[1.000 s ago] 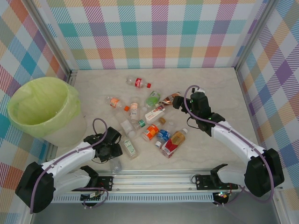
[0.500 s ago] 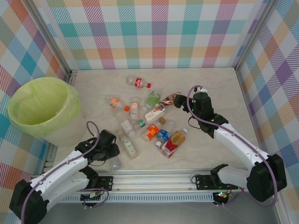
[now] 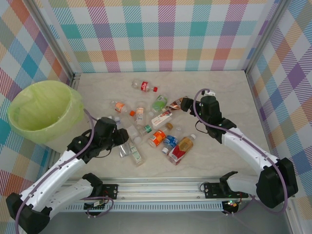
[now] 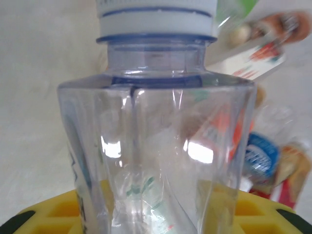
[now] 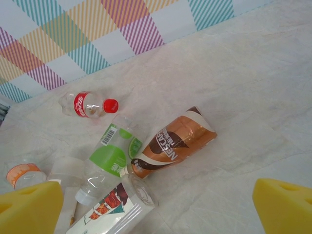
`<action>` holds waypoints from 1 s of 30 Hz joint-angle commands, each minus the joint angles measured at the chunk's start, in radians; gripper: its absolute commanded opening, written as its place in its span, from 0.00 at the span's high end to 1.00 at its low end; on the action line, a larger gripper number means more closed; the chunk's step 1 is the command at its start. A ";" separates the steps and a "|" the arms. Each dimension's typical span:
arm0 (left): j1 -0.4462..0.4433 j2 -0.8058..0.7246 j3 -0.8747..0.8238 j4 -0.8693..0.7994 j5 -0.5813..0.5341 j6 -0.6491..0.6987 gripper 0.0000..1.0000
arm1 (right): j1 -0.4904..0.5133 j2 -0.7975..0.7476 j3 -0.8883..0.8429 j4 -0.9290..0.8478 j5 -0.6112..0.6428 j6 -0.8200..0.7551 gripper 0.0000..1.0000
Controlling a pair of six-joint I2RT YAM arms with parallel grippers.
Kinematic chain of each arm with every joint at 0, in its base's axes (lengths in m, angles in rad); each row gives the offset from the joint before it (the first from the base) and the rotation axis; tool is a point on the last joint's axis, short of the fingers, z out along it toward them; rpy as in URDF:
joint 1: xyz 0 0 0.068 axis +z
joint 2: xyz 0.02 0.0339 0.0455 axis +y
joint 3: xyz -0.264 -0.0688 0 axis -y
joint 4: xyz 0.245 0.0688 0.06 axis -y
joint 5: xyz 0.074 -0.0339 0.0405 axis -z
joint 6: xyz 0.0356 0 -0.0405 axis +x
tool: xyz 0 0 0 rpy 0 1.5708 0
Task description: Put the plastic bottles in the bin
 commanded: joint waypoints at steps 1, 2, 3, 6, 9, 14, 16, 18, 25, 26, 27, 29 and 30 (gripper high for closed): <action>0.011 0.078 0.124 0.150 -0.045 0.090 0.63 | 0.002 0.013 -0.007 0.081 0.018 0.000 0.00; 0.011 0.110 0.177 0.181 -0.053 0.120 0.63 | 0.003 0.016 -0.001 0.083 0.018 -0.004 0.00; 0.011 0.139 0.220 0.195 -0.065 0.153 0.63 | 0.003 0.020 0.004 0.086 0.018 -0.008 0.00; 0.011 0.220 0.407 0.193 -0.169 0.286 0.63 | 0.002 0.015 0.018 0.097 0.023 -0.016 0.00; 0.014 0.324 0.621 0.105 -0.347 0.462 0.62 | 0.003 -0.002 0.016 0.117 0.028 -0.020 0.00; 0.076 0.412 0.849 0.058 -0.555 0.649 0.60 | 0.003 -0.033 -0.002 0.120 0.038 -0.018 0.00; 0.129 0.412 0.882 0.057 -0.585 0.667 0.60 | 0.002 -0.046 -0.017 0.120 0.043 -0.011 0.00; 0.190 0.400 0.891 0.054 -0.624 0.673 0.60 | 0.003 -0.062 -0.028 0.115 0.046 -0.007 0.00; 0.465 0.293 0.710 0.171 -0.795 0.682 0.59 | 0.003 -0.121 -0.046 0.074 0.074 -0.025 0.00; 0.524 0.283 0.681 0.164 -0.776 0.660 0.59 | 0.002 -0.128 -0.050 0.073 0.078 -0.025 0.00; 0.574 0.276 0.658 0.153 -0.741 0.637 0.59 | 0.002 -0.133 -0.055 0.072 0.079 -0.025 0.00; 0.681 0.266 0.612 0.117 -0.625 0.557 0.59 | 0.002 -0.141 -0.058 0.072 0.083 -0.023 0.00; 0.720 0.264 0.597 0.103 -0.574 0.526 0.59 | 0.001 -0.143 -0.058 0.070 0.083 -0.022 0.00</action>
